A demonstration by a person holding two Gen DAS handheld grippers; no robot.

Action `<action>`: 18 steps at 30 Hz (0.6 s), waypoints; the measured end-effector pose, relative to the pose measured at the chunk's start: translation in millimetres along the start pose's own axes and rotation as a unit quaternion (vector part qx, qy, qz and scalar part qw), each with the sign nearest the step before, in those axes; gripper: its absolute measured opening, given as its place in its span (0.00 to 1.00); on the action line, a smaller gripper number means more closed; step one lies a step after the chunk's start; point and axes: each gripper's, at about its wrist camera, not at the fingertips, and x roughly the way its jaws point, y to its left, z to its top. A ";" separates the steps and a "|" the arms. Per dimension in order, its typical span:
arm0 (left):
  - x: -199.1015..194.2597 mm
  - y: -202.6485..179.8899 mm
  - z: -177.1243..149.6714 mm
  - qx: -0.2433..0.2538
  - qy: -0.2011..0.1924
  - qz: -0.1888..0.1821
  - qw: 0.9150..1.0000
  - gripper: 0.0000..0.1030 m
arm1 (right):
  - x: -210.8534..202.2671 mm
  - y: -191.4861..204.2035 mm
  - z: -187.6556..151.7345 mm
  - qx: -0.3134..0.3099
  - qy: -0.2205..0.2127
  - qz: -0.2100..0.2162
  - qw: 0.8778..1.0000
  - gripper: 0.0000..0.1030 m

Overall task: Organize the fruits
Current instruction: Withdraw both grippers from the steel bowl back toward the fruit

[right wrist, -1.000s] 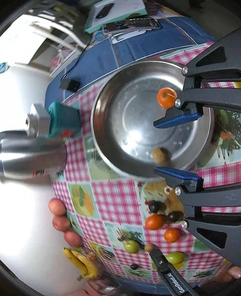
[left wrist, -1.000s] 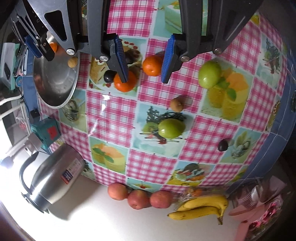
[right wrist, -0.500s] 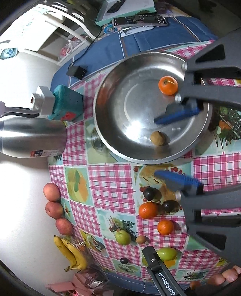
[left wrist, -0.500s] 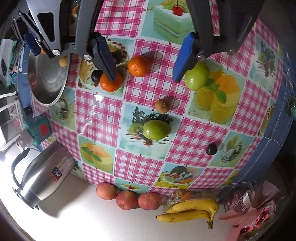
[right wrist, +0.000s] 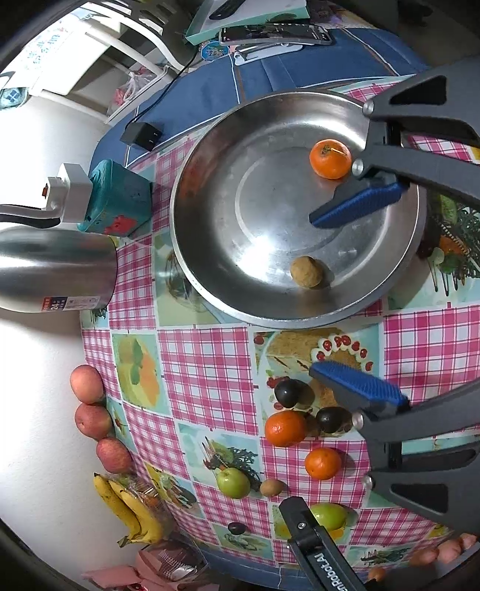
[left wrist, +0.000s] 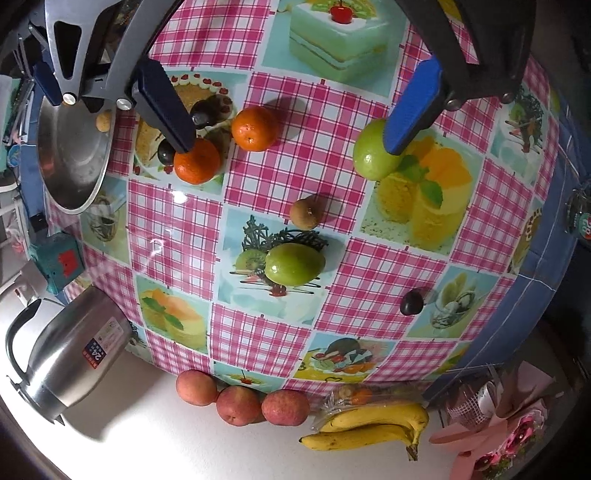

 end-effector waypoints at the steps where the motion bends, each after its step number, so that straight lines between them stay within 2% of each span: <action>1: 0.4 0.3 0.2 0.000 -0.001 0.003 1.000 1.00 | 0.1 -0.5 0.1 0.001 -0.001 0.001 1.000 0.77; 3: 1.8 1.5 0.3 -0.001 0.000 0.006 1.000 1.00 | 0.4 -1.2 0.1 0.003 -0.004 0.003 1.000 0.78; 10: 4.8 3.9 0.1 -0.005 0.004 0.008 1.000 1.00 | 0.6 -1.4 0.4 0.004 -0.014 -0.001 1.000 0.90; 18: 4.8 2.2 0.5 0.001 0.002 0.003 1.000 1.00 | -2.4 -4.2 0.5 0.011 -0.032 -0.002 0.999 0.91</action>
